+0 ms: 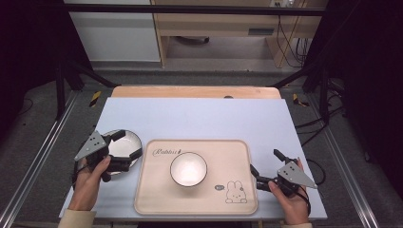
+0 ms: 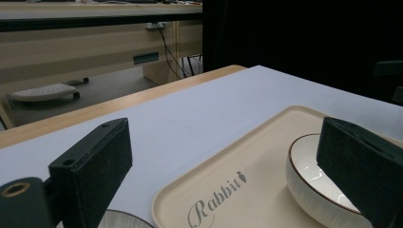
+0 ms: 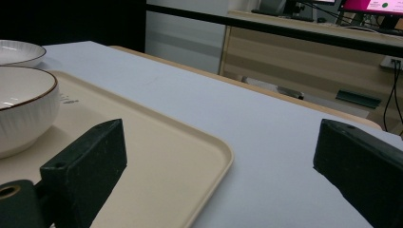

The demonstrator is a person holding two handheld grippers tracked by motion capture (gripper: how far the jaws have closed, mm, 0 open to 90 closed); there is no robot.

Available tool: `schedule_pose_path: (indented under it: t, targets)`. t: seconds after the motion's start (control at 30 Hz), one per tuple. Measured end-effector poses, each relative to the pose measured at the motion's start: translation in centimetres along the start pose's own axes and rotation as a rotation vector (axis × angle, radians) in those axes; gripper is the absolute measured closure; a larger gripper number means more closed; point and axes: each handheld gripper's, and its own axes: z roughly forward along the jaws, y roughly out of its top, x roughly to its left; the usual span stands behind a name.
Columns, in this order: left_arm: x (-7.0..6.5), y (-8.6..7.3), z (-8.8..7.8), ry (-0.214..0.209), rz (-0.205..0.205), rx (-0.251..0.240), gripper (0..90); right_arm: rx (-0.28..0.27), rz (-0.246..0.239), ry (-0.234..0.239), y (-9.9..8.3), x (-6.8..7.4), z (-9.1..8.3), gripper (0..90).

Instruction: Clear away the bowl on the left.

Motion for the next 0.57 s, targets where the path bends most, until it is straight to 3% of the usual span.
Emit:
schedule_pose_path:
  t: [0.2,0.43,0.57]
  targets:
    - [0.8,-0.5,-0.6,0.003,0.026,0.005,4.5,0.002,0.000,-0.001,0.0,0.0,0.0,3.9]
    - [1.4,-1.4,-1.3,-0.055,0.057,0.027,4.5,0.002,-0.003,0.001,0.0,0.0,0.0,3.9]
    - [1.9,-1.9,-1.5,-0.055,0.042,0.037,4.5,0.003,-0.001,0.000,0.0,0.0,0.0,3.9]
